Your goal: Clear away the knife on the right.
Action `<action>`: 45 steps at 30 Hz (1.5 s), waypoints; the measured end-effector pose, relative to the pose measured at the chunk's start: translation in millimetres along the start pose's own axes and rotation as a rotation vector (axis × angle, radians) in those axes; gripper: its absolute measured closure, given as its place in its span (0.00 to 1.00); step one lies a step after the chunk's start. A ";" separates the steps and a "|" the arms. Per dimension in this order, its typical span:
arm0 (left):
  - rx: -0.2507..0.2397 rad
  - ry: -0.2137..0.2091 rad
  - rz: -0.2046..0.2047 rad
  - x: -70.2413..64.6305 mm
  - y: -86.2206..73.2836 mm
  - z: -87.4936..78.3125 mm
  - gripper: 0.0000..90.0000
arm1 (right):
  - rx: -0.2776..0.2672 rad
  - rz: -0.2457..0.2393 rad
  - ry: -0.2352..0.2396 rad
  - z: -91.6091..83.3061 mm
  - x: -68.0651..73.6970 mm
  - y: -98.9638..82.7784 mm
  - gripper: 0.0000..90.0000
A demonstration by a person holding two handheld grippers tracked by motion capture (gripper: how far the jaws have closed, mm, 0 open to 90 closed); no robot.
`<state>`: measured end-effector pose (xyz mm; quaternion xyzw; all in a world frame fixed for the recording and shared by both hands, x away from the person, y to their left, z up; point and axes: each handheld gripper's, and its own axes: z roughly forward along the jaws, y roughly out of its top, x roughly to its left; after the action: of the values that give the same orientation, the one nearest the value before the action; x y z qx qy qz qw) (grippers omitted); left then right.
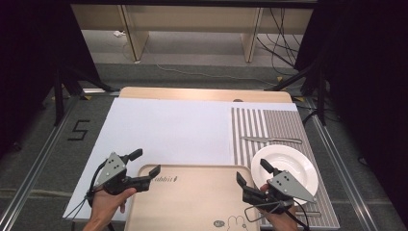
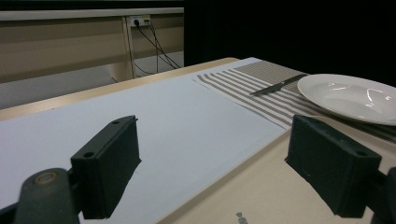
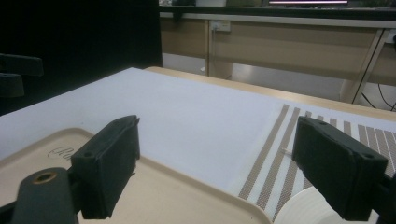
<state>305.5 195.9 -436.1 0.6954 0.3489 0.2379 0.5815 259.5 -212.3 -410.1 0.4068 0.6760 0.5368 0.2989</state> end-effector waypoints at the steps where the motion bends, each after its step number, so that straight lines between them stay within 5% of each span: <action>1: 0.000 0.000 0.000 0.0 0.0 0.0 0.18 | 0.000 0.000 0.000 0.0 0.0 0.0 0.18; 15: 0.006 -0.003 0.009 -0.1 -0.2 0.1 0.18 | 0.003 -0.036 -0.010 1.0 -8.2 4.6 0.18; 27: 0.019 0.004 0.014 0.6 -1.1 1.8 0.18 | 0.030 -0.097 0.010 -3.5 -35.8 31.6 0.18; 32: 0.020 0.004 0.013 1.2 -1.4 2.4 0.18 | 0.068 -0.085 -0.009 -8.7 -49.9 47.6 0.18; 36: 0.023 0.009 0.008 2.3 -1.9 2.5 0.18 | 0.144 -0.139 -0.051 -9.4 -61.9 65.8 0.18; 42: 0.009 -0.008 0.008 2.3 -2.2 3.5 0.18 | 0.198 -0.176 -0.024 -4.5 -77.4 81.9 0.18; 45: 0.010 -0.009 0.011 2.1 -2.3 3.2 0.18 | 0.284 -0.196 -0.006 6.9 -89.2 87.9 0.18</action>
<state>308.7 195.6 -439.2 0.7013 0.3434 0.2363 0.5783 329.2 -278.5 -329.5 0.3789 0.7805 0.4029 0.2913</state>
